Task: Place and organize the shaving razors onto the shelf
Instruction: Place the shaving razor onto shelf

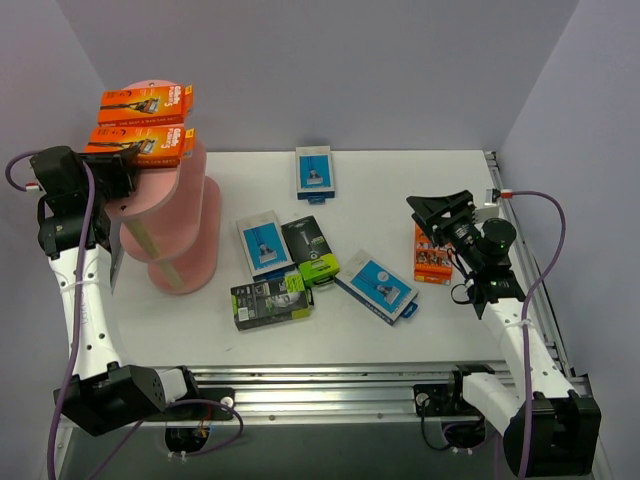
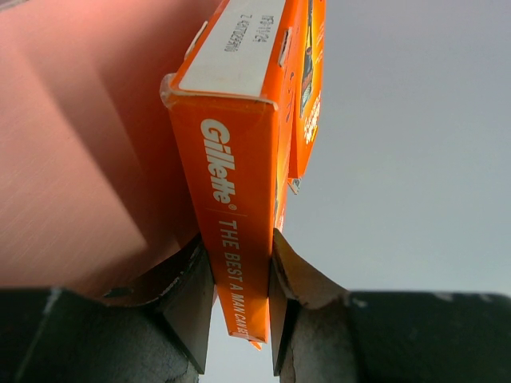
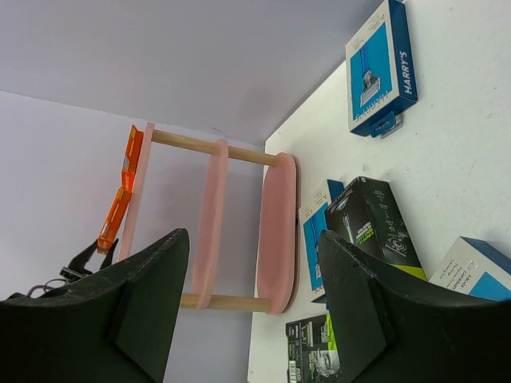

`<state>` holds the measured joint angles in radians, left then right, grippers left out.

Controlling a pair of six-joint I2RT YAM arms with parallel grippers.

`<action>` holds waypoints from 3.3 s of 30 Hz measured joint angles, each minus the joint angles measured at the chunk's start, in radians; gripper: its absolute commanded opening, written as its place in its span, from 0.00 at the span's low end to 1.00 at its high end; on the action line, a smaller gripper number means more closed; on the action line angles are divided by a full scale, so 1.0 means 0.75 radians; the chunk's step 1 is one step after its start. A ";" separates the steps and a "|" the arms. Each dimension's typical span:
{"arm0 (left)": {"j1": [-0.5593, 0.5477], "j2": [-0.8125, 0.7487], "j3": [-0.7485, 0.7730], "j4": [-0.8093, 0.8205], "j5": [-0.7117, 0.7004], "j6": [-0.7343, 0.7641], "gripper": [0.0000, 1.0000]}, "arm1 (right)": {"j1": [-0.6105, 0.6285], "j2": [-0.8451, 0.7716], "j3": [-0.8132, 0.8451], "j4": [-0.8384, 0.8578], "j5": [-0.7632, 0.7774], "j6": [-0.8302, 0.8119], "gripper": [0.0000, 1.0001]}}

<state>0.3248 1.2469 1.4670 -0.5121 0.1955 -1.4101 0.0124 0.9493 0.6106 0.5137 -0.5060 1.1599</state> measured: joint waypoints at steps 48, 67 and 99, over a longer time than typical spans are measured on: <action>0.014 0.067 0.339 -0.345 -0.062 -0.006 0.84 | -0.052 -0.013 -0.012 0.031 -0.049 0.073 0.61; 0.015 0.141 0.452 -0.518 -0.062 0.033 0.97 | -0.052 -0.012 -0.028 0.060 -0.070 0.105 0.61; -0.200 0.357 1.289 -0.782 -0.196 1.092 0.93 | -0.053 0.008 -0.044 -0.005 -0.170 0.034 0.62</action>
<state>0.1749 1.5143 2.4336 -1.0988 0.0486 -0.5915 -0.0277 0.9550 0.5777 0.5098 -0.6334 1.1854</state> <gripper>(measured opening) 0.997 0.613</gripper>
